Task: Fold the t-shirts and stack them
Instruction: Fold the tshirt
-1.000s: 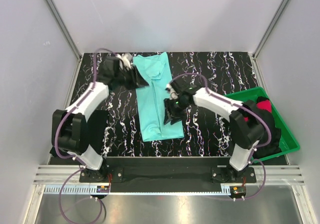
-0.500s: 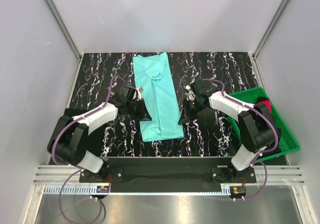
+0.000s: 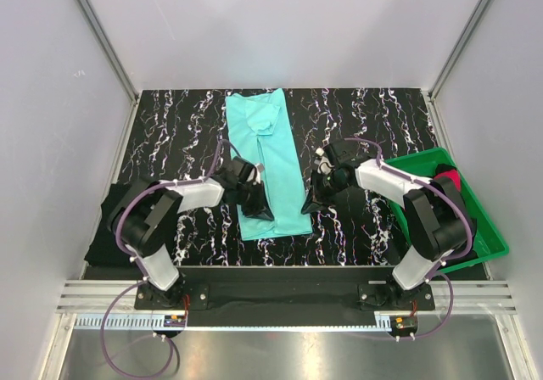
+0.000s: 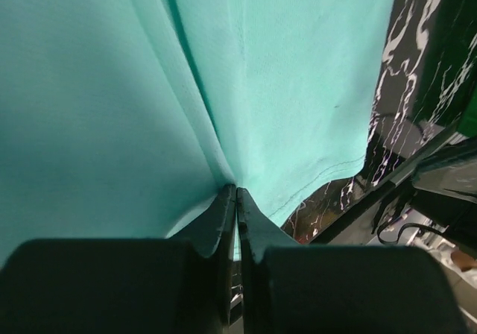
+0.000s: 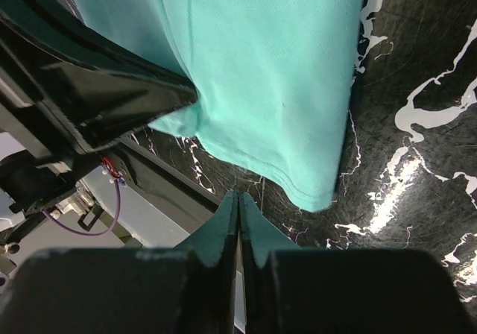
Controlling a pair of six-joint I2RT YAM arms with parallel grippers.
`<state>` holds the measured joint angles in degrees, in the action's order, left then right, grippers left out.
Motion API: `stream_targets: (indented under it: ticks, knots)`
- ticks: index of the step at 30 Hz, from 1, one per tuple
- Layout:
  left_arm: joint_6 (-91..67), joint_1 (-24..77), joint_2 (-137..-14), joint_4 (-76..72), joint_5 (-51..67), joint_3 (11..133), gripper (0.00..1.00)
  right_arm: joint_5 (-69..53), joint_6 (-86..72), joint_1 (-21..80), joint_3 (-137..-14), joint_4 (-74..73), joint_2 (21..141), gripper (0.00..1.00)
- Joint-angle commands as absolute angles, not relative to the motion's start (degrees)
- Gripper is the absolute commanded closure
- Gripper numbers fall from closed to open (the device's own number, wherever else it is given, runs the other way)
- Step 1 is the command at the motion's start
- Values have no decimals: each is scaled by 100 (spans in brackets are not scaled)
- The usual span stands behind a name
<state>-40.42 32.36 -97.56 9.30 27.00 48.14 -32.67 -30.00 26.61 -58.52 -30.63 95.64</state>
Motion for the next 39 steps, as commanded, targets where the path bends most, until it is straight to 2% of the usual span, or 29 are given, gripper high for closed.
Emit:
stream_targets:
  ticks: [1, 6, 9, 10, 14, 16, 17, 19, 20, 23, 28, 32, 33, 38, 39]
  knots:
    - [-4350, 3445, -9922, 449, 2953, 4702, 94, -3436, -3067, 2689, -5783, -2804, 9466, 92]
    - [-4325, 3507, -9651, 622, 2980, 4605, 92, -3515, -3076, 2689, -5748, -2716, 9475, 92]
    - [-4193, 3516, -9107, 1044, 2874, 4789, 80, -3612, -3059, 2689, -5766, -2672, 9562, 91]
    - [-4166, 3516, -8923, 1142, 2848, 4842, 73, -3647, -3050, 2689, -5766, -2628, 9632, 90]
    - [-3964, 3516, -8246, 1730, 2585, 5220, 67, -3832, -3059, 2689, -5818, -2540, 9826, 87]
    - [-3903, 3507, -8218, 1811, 2549, 5221, 67, -3858, -3059, 2689, -5862, -2505, 9870, 82]
    - [-3902, 3507, -8279, 1802, 2531, 5212, 67, -3815, -3050, 2689, -5854, -2496, 9835, 73]
    - [-4025, 3507, -8586, 1610, 2705, 5107, 72, -3657, -3015, 2681, -5845, -2522, 9677, 67]
    - [-4104, 3516, -8709, 1434, 2803, 4932, 73, -3456, -3023, 2611, -5810, -2531, 9590, 60]
    - [-4490, 3516, -9078, 661, 3058, 4476, 79, -3393, -2988, 2470, -5757, -2549, 9343, 51]
    - [-4500, 3577, -9237, 360, 2971, 4061, 80, -3305, -2777, 2145, -5617, -2795, 9062, 48]
    - [-4491, 3586, -8782, 430, 2918, 3701, 80, -3428, -2690, 1890, -5327, -2786, 9035, 48]
    - [-4483, 3586, -8606, 622, 2866, 3674, 79, -3436, -2629, 1881, -5274, -2795, 9044, 48]
    - [-4508, 3586, -7508, 1318, 2698, 3621, 48, -3568, -2470, 1881, -4843, -2707, 9246, 46]
    - [-4578, 3586, -7175, 1405, 2724, 3612, 46, -3577, -2461, 1890, -4791, -2637, 9263, 45]
